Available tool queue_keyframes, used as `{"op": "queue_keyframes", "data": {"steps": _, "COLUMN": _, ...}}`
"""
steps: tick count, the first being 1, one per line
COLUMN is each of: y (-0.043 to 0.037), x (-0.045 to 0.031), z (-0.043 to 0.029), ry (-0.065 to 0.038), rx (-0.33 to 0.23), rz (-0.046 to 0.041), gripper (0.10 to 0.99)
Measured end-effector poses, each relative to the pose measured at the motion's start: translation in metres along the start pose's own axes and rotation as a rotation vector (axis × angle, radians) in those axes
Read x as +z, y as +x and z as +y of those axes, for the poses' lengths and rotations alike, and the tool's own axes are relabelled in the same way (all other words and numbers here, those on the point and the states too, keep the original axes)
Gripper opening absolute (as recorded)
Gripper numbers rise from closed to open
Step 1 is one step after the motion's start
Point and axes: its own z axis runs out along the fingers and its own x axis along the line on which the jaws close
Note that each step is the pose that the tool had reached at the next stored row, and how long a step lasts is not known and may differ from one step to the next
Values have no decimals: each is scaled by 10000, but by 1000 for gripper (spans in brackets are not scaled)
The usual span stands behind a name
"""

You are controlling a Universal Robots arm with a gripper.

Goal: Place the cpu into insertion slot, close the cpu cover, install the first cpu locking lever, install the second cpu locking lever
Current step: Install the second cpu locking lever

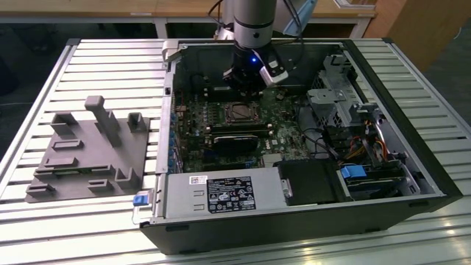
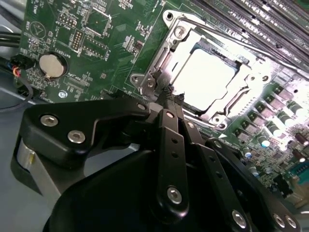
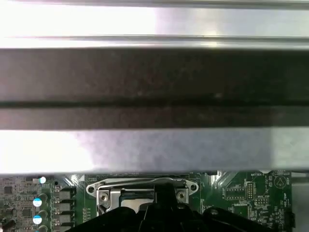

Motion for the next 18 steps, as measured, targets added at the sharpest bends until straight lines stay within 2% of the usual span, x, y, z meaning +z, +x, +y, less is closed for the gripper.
{"op": "queue_keyframes", "data": {"steps": 7, "y": -7, "x": -164, "z": 4, "ry": 1, "rx": -1, "rz": 1, "gripper": 106}}
{"op": "queue_keyframes", "data": {"steps": 13, "y": -7, "x": -168, "z": -52, "ry": -1, "rx": -1, "rz": 0, "gripper": 106}}
{"op": "queue_keyframes", "data": {"steps": 18, "y": -10, "x": -172, "z": -153, "ry": -1, "rx": -1, "rz": 0, "gripper": 106}}
